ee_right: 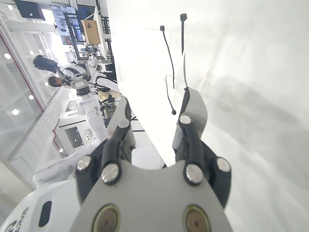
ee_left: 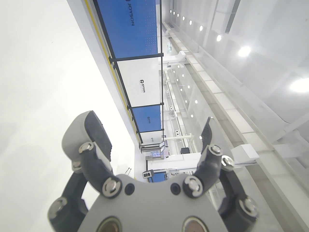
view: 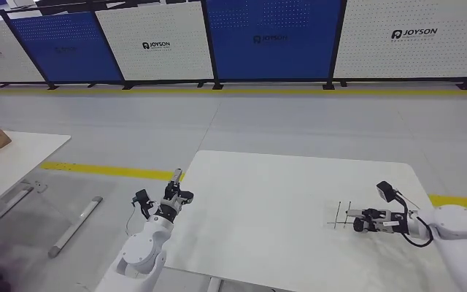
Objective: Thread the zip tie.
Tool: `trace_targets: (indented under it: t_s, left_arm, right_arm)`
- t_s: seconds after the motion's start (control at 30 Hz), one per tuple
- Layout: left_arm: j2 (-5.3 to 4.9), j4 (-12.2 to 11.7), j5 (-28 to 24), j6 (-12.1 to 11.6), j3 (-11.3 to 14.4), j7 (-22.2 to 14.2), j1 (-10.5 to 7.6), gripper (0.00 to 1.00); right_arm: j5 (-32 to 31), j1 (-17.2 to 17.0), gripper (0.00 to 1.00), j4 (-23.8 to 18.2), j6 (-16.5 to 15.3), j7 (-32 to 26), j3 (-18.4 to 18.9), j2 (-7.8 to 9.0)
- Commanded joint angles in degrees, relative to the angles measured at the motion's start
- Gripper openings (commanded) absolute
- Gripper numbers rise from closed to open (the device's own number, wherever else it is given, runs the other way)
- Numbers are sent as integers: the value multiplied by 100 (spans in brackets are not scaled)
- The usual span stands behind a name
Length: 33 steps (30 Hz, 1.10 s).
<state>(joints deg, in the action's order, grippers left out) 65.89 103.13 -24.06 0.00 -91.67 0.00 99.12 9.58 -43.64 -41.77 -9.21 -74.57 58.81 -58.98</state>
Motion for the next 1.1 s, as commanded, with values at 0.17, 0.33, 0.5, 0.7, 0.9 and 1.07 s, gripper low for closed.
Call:
trace_targets:
  t_s: [0.17, 0.33, 0.5, 0.7, 0.9, 1.07]
  left_arm:
    - [0, 0, 0, 0, 0, 0, 0, 100]
    - [0, 0, 0, 0, 0, 0, 0, 100]
    - [0, 0, 0, 0, 0, 0, 0, 100]
    - [0, 0, 0, 0, 0, 0, 0, 100]
    - [0, 0, 0, 0, 0, 0, 0, 100]
    - [0, 0, 0, 0, 0, 0, 0, 100]
  right_arm:
    - [4, 45, 37, 135, -65, -11, -28, -19]
    - [26, 50, 37, 189, -73, -20, -36, -28]
    - [42, 45, 30, 238, -104, -21, -58, -43]
    - [82, 58, 26, 331, -142, -54, -44, -45]
    - [98, 56, 26, 378, -183, -78, -46, -51]
    - [111, 53, 21, 400, -210, -83, -26, -44]
